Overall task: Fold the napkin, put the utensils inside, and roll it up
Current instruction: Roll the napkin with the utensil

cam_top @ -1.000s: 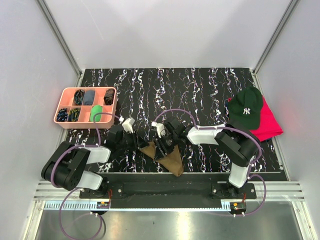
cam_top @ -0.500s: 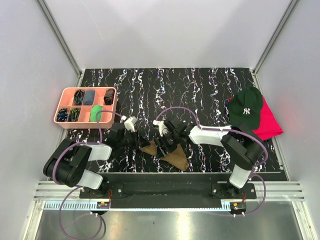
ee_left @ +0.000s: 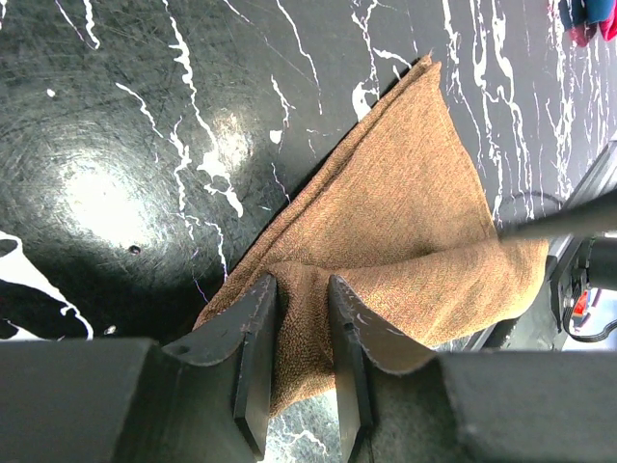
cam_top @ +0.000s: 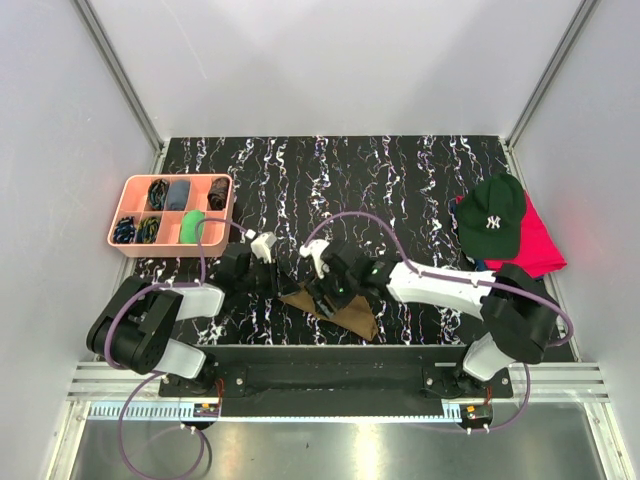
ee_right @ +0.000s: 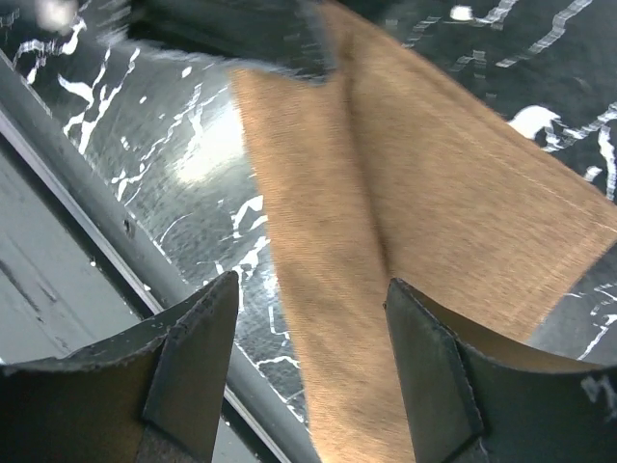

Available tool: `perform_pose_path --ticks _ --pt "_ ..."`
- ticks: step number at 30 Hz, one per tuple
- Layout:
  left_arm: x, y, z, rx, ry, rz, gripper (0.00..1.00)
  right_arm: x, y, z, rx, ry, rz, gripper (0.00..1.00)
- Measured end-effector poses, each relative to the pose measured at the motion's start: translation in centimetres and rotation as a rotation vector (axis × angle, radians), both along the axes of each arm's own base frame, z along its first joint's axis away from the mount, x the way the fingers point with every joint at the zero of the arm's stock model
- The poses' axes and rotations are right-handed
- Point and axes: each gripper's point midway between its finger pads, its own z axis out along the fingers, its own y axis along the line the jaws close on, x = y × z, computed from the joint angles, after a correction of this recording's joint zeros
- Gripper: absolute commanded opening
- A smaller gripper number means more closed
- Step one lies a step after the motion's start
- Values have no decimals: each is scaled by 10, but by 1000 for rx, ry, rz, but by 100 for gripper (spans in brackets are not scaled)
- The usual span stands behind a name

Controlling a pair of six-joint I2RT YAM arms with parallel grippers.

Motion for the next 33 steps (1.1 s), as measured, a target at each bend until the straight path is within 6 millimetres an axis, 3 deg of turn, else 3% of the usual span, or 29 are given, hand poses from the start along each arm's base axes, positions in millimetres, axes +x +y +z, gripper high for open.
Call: perform_pose_path --ticks 5,16,19,26,33 --pt "0 0 -1 7 13 -2 30 -16 5 -7 -74 -73 55 72" --pt "2 -2 -2 9 25 -5 30 -11 -2 -36 -225 -143 87 70" --pt "2 -2 -2 8 29 -7 35 -11 -3 -40 -239 -143 99 67" --pt "2 -5 3 -7 29 -12 53 -11 -2 -51 -257 -123 96 45" --pt "3 1 16 3 15 31 66 -12 6 -51 -213 -111 78 36"
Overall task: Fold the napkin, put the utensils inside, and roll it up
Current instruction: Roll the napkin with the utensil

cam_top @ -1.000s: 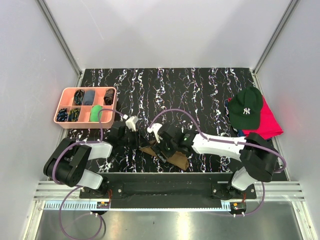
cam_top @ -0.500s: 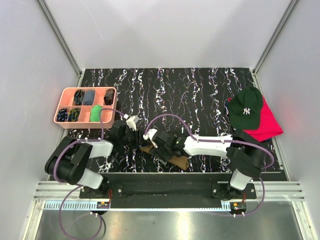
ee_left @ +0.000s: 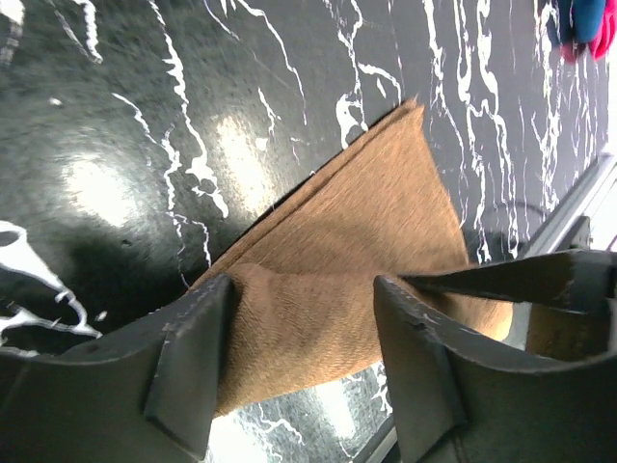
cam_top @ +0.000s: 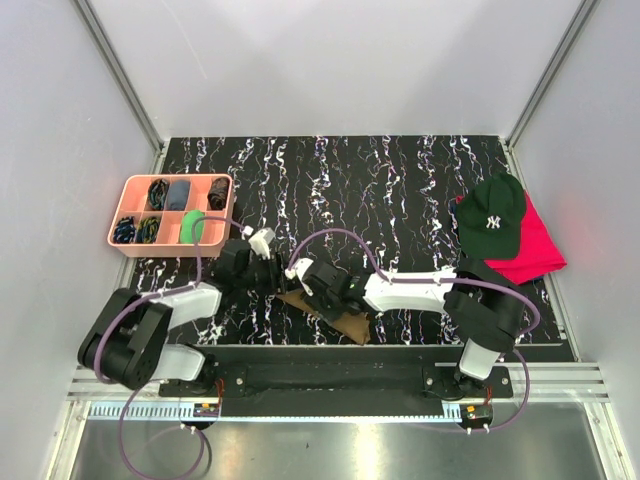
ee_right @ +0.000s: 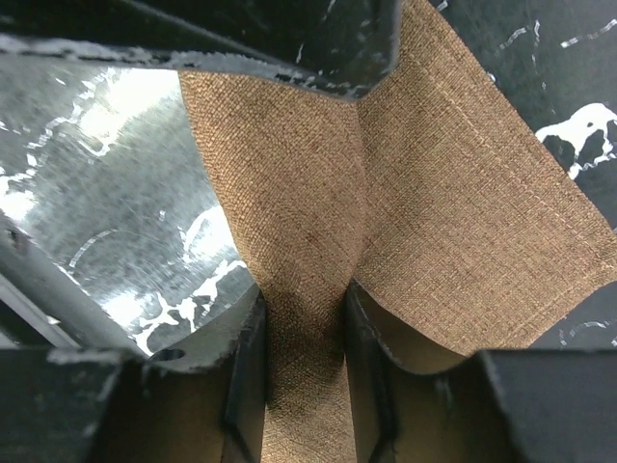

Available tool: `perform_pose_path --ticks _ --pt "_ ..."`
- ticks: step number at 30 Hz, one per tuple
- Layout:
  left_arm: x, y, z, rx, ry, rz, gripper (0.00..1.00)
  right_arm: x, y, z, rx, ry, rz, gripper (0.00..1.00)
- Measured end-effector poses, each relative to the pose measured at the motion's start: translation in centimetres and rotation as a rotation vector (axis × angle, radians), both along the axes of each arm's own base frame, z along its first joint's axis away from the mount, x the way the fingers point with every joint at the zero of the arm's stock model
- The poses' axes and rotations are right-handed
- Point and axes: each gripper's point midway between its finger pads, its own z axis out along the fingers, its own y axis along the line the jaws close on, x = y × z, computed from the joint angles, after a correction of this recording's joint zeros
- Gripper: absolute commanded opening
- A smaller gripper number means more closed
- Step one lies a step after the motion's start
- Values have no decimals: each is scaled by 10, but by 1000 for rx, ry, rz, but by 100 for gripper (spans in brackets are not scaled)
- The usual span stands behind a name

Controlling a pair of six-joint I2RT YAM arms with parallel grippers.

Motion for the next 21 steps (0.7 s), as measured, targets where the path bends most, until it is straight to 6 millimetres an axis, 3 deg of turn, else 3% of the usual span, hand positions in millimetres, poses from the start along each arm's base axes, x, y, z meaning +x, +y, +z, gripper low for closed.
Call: perform_pose_path --ticks 10,21 --pt "10 21 25 47 -107 125 67 -2 12 3 166 117 3 34" --pt "-3 30 20 37 -150 148 57 -6 17 5 306 321 38 33"
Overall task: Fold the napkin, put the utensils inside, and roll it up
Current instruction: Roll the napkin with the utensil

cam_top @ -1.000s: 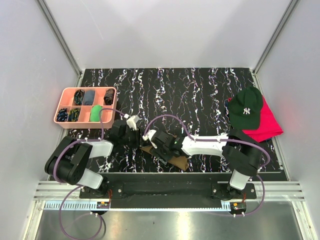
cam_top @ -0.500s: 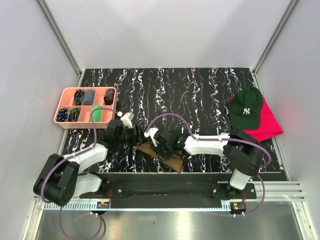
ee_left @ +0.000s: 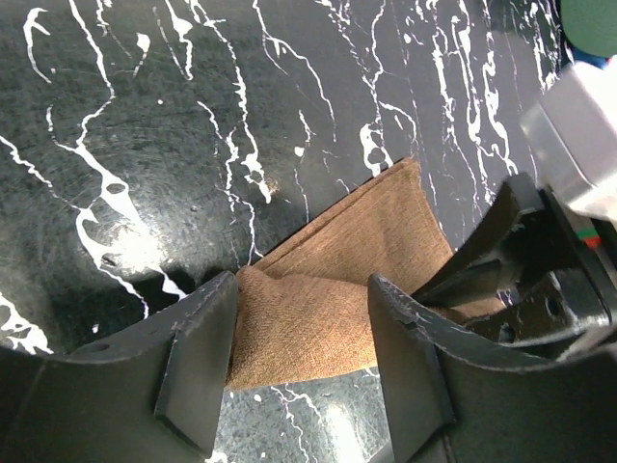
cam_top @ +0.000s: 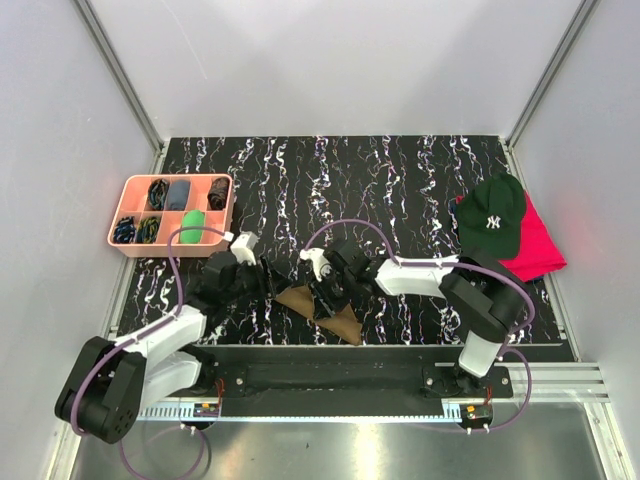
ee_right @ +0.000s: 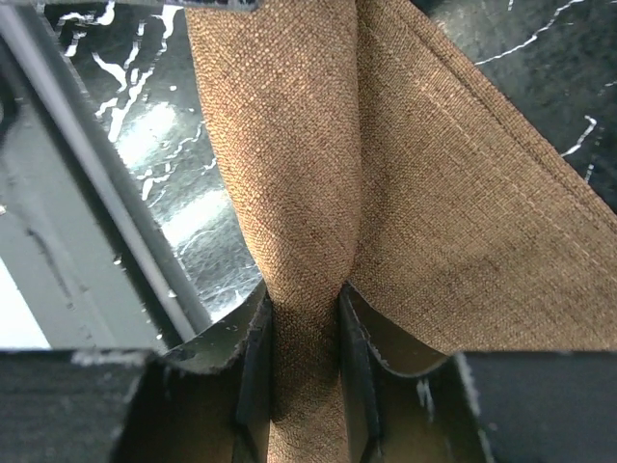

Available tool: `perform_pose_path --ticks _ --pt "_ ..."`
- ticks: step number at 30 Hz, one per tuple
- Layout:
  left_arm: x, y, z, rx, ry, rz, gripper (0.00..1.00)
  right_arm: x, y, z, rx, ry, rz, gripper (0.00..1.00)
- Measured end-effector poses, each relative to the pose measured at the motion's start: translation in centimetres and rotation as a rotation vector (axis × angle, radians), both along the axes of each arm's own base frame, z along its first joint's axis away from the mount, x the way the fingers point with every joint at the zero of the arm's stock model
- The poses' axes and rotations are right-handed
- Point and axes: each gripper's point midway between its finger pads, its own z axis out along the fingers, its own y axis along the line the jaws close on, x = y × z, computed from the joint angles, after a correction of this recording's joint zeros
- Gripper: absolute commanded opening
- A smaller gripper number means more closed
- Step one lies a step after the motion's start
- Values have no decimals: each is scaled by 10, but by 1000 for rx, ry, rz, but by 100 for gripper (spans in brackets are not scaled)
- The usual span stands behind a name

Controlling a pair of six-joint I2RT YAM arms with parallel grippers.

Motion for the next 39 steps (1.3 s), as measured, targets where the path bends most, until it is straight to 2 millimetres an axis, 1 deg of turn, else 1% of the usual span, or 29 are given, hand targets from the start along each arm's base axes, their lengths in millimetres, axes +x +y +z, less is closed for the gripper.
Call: perform_pose_path --ticks 9,14,19,23,26,29,34,39 --pt "2 -5 -8 -6 11 -23 47 -3 0 -1 61 107 25 33" --pt "1 -5 -17 0 34 -30 40 -5 2 -1 82 161 39 33" --pt "-1 -5 -31 13 75 -33 37 -5 2 -1 96 194 44 33" --pt "-1 -6 -34 12 82 -38 35 -5 1 -1 100 204 43 36" --pt "-1 -7 -35 9 89 -44 34 -5 1 0 97 214 39 42" --pt "0 -8 -36 8 94 -49 34 -6 1 2 91 230 36 51" --pt "2 -10 -36 7 104 -55 33 -6 1 7 67 250 26 62" --pt "4 -12 -37 6 113 -60 33 1 -3 10 18 232 -5 67"
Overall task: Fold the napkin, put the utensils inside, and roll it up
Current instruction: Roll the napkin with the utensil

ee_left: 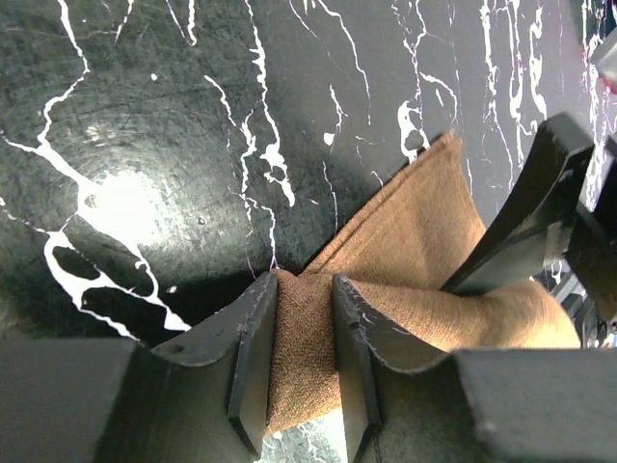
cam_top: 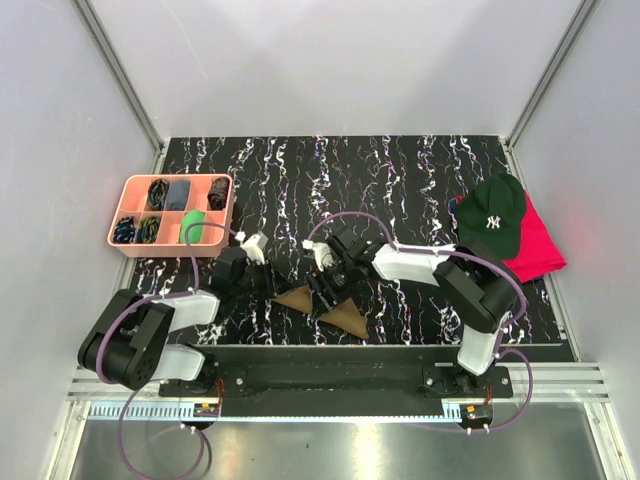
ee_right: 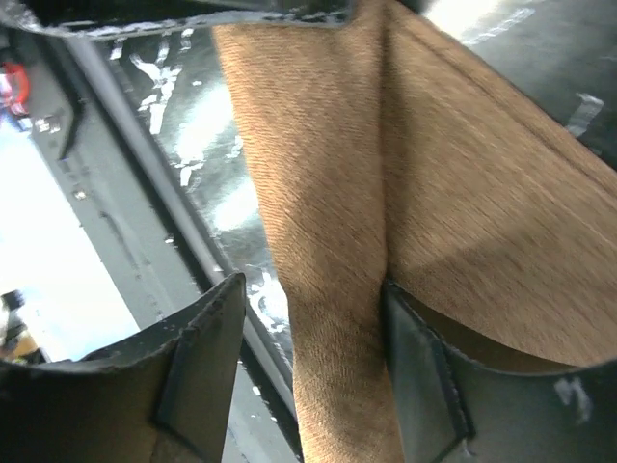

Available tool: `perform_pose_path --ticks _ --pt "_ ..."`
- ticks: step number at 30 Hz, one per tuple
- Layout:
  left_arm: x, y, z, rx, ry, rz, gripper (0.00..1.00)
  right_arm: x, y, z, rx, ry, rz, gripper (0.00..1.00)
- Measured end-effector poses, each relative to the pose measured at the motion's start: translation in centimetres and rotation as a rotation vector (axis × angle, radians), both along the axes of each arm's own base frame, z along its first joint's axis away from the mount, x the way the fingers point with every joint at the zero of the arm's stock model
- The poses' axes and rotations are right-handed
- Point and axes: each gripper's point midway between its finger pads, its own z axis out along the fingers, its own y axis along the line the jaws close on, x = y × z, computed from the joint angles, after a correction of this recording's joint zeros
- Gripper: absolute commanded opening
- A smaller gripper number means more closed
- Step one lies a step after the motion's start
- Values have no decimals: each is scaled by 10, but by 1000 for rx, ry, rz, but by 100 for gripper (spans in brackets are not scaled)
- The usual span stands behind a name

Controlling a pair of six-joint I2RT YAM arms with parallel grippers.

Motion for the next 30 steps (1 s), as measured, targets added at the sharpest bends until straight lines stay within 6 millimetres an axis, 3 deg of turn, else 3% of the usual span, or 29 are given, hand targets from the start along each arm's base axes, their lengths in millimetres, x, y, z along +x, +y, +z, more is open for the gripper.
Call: perform_pose_path --ticks 5,12,15,21,30 --pt "1 -2 -1 -2 12 -8 32 12 -13 8 -64 -76 -49 71" --pt "2 -4 0 -6 23 -19 32 31 -19 48 -65 -281 -107 73" --pt "2 -6 -1 -6 35 -25 32 24 -12 56 -85 -377 -89 73" --pt "3 -8 -1 -5 54 -31 32 -3 2 45 -169 -525 -7 72" --pt "4 -9 -2 -4 69 -36 32 -4 2 14 -294 -607 34 69"
